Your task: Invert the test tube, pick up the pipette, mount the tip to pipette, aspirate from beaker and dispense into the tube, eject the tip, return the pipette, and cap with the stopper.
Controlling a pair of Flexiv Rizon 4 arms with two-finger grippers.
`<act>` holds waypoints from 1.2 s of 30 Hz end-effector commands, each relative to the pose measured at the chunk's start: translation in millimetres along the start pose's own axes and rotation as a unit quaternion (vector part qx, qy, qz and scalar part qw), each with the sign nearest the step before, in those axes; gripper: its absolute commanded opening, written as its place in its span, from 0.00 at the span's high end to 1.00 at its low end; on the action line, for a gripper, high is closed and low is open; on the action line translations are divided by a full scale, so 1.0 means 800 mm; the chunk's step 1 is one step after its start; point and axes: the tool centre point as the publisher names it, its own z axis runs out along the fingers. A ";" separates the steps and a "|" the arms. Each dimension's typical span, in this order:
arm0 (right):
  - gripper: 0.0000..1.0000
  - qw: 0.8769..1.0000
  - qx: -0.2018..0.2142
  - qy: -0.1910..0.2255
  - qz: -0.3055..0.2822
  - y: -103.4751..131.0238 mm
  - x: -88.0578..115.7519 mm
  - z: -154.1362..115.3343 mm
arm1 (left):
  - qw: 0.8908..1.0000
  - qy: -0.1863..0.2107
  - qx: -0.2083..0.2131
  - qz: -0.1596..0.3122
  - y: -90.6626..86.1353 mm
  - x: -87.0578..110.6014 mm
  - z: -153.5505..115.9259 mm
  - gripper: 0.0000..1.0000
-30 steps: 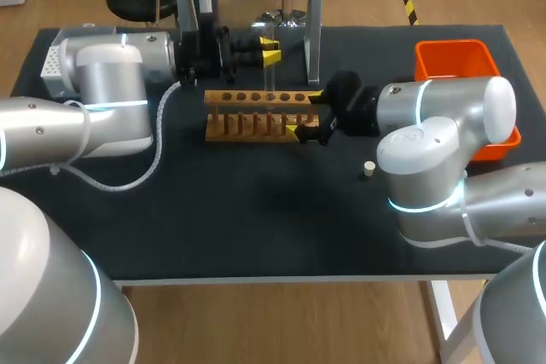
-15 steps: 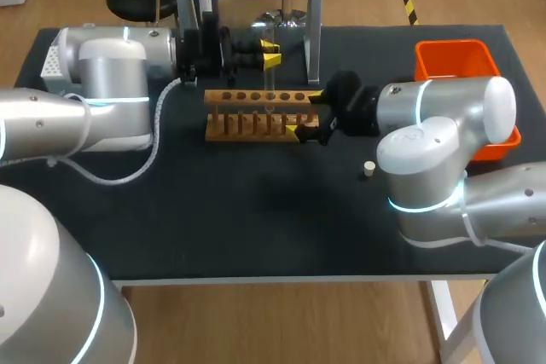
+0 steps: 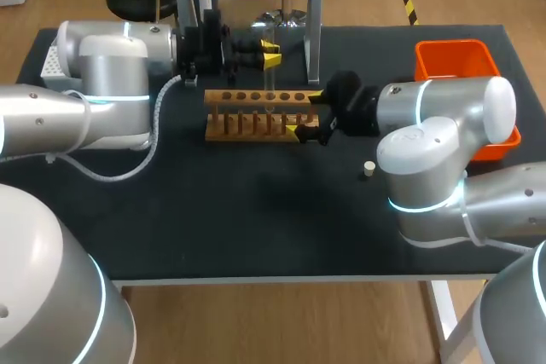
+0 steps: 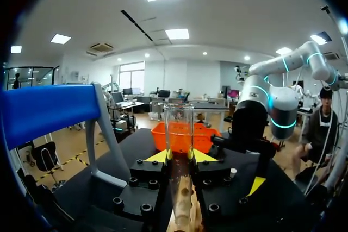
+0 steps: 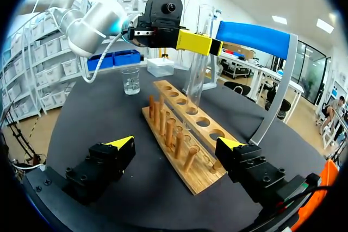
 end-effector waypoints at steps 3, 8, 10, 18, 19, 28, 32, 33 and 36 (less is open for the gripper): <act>0.00 1.000 0.001 0.000 0.000 0.000 0.000 -0.001 | 1.000 0.003 0.012 0.003 0.002 -0.002 0.001 1.00; 0.00 1.000 0.001 0.000 0.000 0.000 0.000 -0.001 | 1.000 0.006 0.011 0.003 0.006 -0.003 0.004 1.00; 0.00 1.000 0.001 0.000 0.000 0.000 0.000 -0.001 | 1.000 0.007 0.011 0.002 0.008 -0.003 0.004 1.00; 0.00 1.000 0.001 0.000 0.000 0.000 0.000 -0.001 | 1.000 0.009 0.011 -0.007 0.015 -0.004 0.006 1.00; 0.00 1.000 0.001 0.000 0.000 0.000 0.000 -0.001 | 1.000 0.008 0.010 -0.008 0.016 -0.004 0.006 1.00; 0.00 1.000 0.001 0.000 0.000 0.000 0.000 -0.001 | 1.000 0.010 0.008 -0.008 0.021 -0.005 0.007 1.00; 0.00 1.000 0.001 0.000 0.000 0.000 0.000 -0.001 | 1.000 0.009 0.011 -0.010 0.024 -0.005 0.006 1.00; 0.00 1.000 0.001 0.000 0.000 0.000 0.000 -0.001 | 1.000 0.009 0.014 -0.010 0.024 -0.005 0.007 1.00; 0.00 1.000 0.001 0.000 0.000 0.000 0.000 -0.001 | 1.000 0.008 0.021 -0.009 0.025 -0.005 0.006 1.00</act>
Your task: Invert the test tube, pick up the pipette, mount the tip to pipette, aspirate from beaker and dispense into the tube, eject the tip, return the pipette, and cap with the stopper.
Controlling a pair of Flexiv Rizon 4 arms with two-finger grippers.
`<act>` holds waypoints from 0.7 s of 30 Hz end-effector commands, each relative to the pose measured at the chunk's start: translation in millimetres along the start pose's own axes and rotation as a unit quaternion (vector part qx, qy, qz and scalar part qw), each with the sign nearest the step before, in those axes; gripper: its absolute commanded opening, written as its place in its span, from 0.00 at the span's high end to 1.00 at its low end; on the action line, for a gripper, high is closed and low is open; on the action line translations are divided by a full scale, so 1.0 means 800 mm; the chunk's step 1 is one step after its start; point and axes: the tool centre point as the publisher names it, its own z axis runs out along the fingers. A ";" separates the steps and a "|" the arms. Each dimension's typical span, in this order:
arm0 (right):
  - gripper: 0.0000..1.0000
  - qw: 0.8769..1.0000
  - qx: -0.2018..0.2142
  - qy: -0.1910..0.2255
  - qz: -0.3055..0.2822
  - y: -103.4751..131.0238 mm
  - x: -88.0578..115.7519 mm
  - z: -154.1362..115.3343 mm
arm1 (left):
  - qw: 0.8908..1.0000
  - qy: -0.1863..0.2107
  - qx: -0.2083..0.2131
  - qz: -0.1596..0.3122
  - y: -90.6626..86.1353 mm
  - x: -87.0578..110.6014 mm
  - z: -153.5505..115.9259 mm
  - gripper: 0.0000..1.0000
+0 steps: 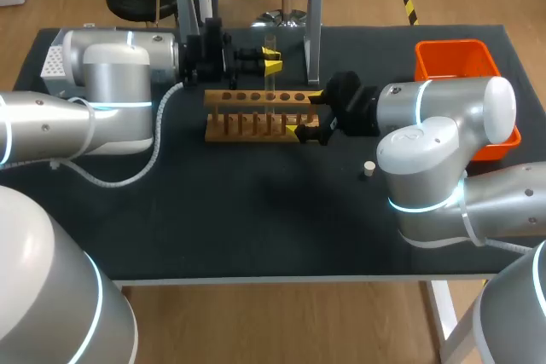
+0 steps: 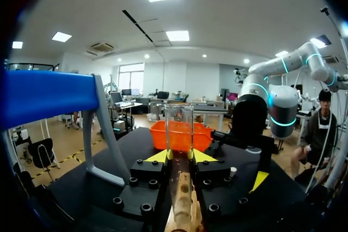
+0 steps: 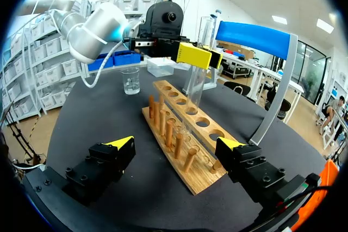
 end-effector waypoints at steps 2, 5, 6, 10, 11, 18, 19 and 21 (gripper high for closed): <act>0.00 1.000 0.001 0.000 0.000 0.000 0.000 -0.001 | 1.000 0.001 0.010 0.001 0.006 -0.005 0.000 1.00; 0.00 1.000 0.001 0.000 0.000 0.000 0.000 -0.001 | 1.000 0.001 0.011 0.000 0.007 -0.005 0.000 1.00; 0.00 1.000 0.001 0.000 0.000 0.000 0.000 -0.001 | 1.000 0.001 0.012 -0.001 0.008 -0.005 0.000 1.00; 0.00 1.000 0.001 0.000 0.000 0.000 0.000 -0.001 | 1.000 0.000 0.015 0.000 0.009 -0.005 0.000 1.00; 0.00 1.000 0.001 0.000 0.000 0.000 0.000 -0.001 | 1.000 0.000 0.016 0.000 0.010 -0.005 -0.001 1.00; 0.00 1.000 0.001 0.000 0.000 0.000 0.000 -0.001 | 1.000 -0.004 0.017 0.000 0.013 -0.005 -0.002 1.00; 0.00 1.000 0.001 0.000 0.000 0.000 0.000 -0.001 | 1.000 -0.005 0.017 0.001 0.013 -0.005 -0.002 1.00; 0.00 1.000 0.001 0.000 0.000 0.000 0.000 -0.001 | 1.000 -0.005 0.018 0.003 0.014 -0.005 -0.002 1.00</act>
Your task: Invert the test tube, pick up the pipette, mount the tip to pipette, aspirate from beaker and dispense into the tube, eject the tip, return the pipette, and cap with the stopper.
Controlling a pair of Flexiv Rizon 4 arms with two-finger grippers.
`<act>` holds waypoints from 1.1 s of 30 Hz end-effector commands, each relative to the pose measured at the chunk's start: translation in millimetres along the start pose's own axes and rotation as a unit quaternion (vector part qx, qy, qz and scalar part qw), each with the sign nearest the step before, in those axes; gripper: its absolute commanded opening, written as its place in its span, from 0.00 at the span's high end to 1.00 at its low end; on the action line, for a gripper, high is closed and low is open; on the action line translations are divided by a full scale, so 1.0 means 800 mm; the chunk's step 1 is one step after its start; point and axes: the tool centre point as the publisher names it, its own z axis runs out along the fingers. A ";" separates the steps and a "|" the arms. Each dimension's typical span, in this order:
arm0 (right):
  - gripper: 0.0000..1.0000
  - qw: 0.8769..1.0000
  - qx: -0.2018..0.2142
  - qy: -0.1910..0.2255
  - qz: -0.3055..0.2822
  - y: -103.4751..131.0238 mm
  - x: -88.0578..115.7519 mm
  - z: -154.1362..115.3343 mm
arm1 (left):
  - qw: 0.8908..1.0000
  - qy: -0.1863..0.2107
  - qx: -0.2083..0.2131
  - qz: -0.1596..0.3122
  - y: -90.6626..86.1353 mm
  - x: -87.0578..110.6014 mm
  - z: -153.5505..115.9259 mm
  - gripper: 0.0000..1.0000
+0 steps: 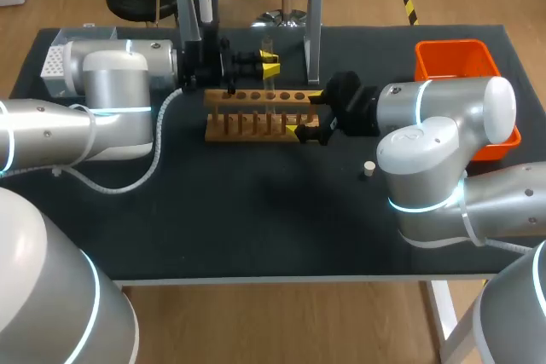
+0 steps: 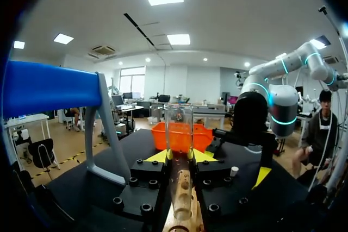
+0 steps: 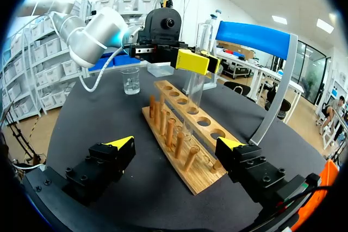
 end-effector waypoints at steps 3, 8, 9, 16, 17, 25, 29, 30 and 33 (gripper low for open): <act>0.00 1.000 0.001 0.000 0.000 0.000 0.000 -0.001 | 1.000 0.000 0.003 0.000 0.006 -0.002 0.002 1.00; 0.00 1.000 0.001 0.000 0.000 0.000 0.000 -0.001 | 1.000 0.000 0.000 -0.003 0.009 -0.003 0.002 1.00; 0.00 1.000 0.001 0.000 0.000 0.000 0.000 -0.001 | 1.000 0.001 0.000 -0.003 0.010 -0.003 0.003 1.00; 0.00 1.000 0.001 0.000 0.000 0.000 0.000 -0.001 | 1.000 0.008 -0.012 -0.006 0.013 -0.004 0.006 1.00; 0.00 1.000 0.001 0.000 0.000 0.000 0.000 -0.001 | 1.000 0.009 -0.011 -0.006 0.013 -0.004 0.007 1.00; 0.00 1.000 0.001 0.000 0.000 0.000 0.000 -0.001 | 1.000 0.005 -0.013 -0.007 0.013 -0.004 0.007 0.00; 0.00 1.000 0.001 0.000 0.000 0.000 0.000 -0.001 | 1.000 0.004 -0.012 -0.008 0.012 -0.004 0.006 0.00; 0.00 1.000 0.001 0.000 0.000 0.000 0.000 -0.001 | 1.000 0.004 -0.013 -0.008 0.011 -0.004 0.006 0.00; 0.00 1.000 0.001 0.000 0.000 0.000 0.000 -0.001 | 1.000 0.004 -0.023 -0.010 0.010 -0.002 0.007 0.00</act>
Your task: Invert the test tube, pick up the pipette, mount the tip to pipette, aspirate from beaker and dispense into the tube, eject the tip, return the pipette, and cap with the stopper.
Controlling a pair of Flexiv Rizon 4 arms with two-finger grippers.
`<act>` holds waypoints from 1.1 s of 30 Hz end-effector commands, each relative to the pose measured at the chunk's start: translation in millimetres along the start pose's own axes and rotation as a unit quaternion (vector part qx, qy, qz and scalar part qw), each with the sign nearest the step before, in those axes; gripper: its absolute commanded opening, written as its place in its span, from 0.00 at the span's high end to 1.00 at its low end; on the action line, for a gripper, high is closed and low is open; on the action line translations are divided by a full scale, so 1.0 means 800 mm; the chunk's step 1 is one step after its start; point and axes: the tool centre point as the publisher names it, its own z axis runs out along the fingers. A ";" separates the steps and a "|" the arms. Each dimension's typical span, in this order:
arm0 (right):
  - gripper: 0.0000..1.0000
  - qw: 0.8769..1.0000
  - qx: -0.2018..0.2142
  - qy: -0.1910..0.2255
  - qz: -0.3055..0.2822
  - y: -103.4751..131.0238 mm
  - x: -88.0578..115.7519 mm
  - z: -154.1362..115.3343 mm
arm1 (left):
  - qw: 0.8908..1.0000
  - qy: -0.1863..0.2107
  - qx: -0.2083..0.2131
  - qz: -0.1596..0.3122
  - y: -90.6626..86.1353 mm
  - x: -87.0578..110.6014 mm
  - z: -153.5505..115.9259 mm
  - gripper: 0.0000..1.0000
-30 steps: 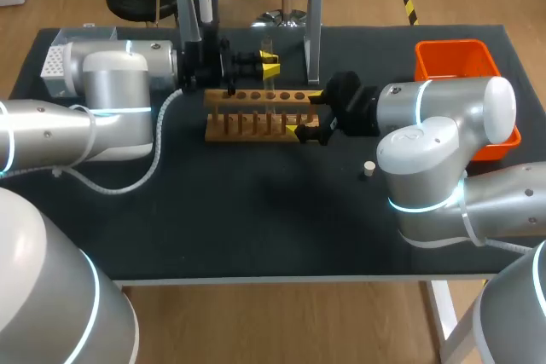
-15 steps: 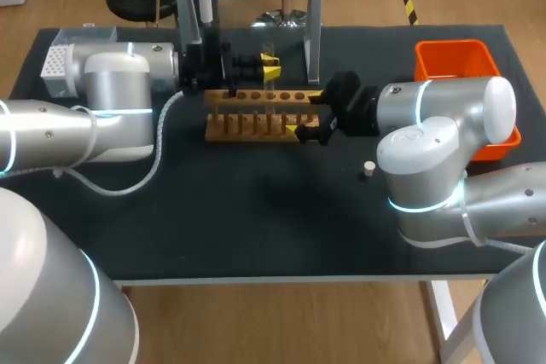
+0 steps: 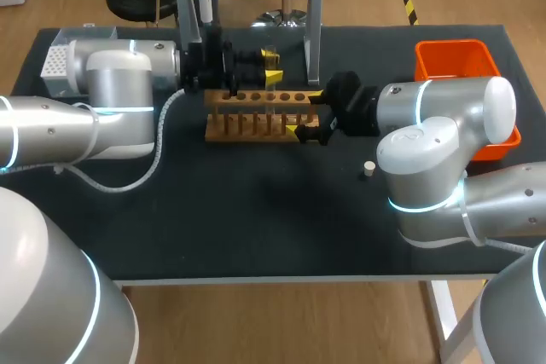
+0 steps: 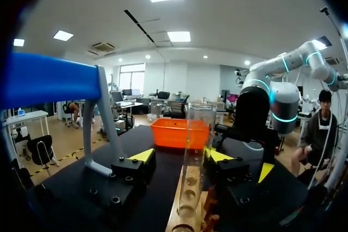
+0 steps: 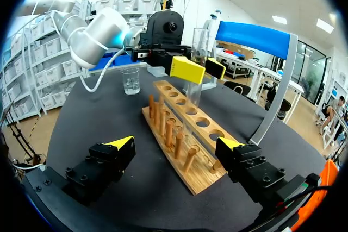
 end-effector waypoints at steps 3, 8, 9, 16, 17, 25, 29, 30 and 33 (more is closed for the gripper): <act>0.00 1.000 0.001 0.000 0.000 0.000 0.000 -0.001 | 1.000 0.003 -0.018 -0.003 -0.006 0.003 0.002 0.00; 0.00 1.000 0.001 0.000 0.000 0.000 0.000 -0.001 | 0.999 0.007 -0.049 -0.002 -0.017 0.009 0.001 0.00; 0.00 1.000 0.001 0.000 0.000 0.000 0.000 -0.001 | 0.999 0.006 -0.051 -0.002 -0.020 0.010 0.000 0.00; 0.00 1.000 0.001 0.000 0.000 0.000 0.000 -0.001 | 0.996 0.023 -0.084 0.000 -0.046 0.024 -0.010 0.00; 0.00 1.000 0.001 0.000 0.000 0.000 0.000 -0.001 | 0.996 0.024 -0.090 -0.001 -0.049 0.027 -0.014 0.00; 0.00 1.000 0.001 0.000 0.000 0.000 0.000 -0.001 | 0.988 0.000 -0.151 -0.009 -0.070 0.054 -0.079 0.00; 0.00 1.000 0.001 0.000 0.000 0.000 0.000 -0.001 | 0.983 -0.029 -0.179 -0.017 -0.084 0.075 -0.119 0.00; 0.00 1.000 0.001 0.000 0.000 0.000 0.000 -0.001 | 0.981 -0.039 -0.187 -0.019 -0.087 0.081 -0.130 0.00; 0.00 1.000 0.001 0.000 0.000 0.000 0.000 -0.001 | 0.977 -0.077 -0.194 -0.029 -0.094 0.096 -0.151 0.00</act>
